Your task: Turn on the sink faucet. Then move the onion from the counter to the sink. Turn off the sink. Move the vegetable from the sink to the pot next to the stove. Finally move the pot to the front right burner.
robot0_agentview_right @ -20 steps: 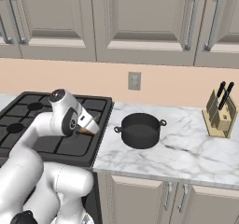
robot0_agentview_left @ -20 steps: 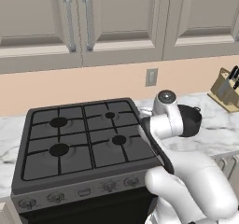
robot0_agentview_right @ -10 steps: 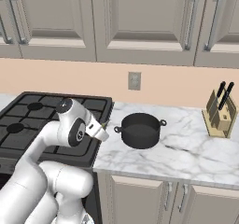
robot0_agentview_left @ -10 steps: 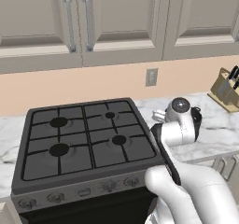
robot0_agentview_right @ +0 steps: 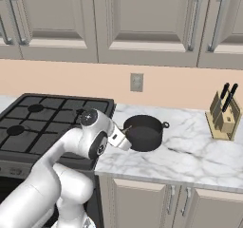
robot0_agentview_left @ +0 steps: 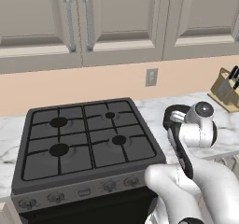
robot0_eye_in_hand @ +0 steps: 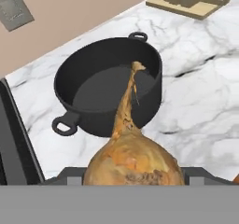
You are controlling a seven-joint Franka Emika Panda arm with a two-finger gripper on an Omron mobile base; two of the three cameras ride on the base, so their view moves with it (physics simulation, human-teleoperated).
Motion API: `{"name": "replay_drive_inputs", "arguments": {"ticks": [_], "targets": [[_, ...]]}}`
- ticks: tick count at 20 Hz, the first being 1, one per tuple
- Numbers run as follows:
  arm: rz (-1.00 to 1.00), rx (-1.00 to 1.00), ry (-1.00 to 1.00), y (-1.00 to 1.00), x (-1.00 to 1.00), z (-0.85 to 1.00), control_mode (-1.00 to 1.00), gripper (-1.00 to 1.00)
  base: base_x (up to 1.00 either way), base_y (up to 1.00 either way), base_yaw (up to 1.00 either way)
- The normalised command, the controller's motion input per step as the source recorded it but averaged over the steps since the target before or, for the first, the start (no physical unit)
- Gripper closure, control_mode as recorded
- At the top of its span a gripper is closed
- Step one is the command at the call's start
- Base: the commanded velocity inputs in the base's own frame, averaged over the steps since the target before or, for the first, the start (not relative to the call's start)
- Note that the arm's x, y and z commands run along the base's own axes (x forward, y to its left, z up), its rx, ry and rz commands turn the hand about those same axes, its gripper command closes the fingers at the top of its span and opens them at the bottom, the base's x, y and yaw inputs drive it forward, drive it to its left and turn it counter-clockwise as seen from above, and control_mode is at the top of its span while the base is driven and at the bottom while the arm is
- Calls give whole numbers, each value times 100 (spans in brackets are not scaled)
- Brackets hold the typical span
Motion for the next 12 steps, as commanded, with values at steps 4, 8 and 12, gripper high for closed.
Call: {"name": "replay_drive_inputs", "arguments": {"ticks": [4, 8, 12], "targets": [[7, 10, 0, -62, 28, 0, -100, 100, 0, 0, 0], [4, 7, 0, -47, 40, 0, -100, 100, 0, 0, 0], [1, 4, 2, -32, 42, 5, -100, 100, 0, 0, 0]]}}
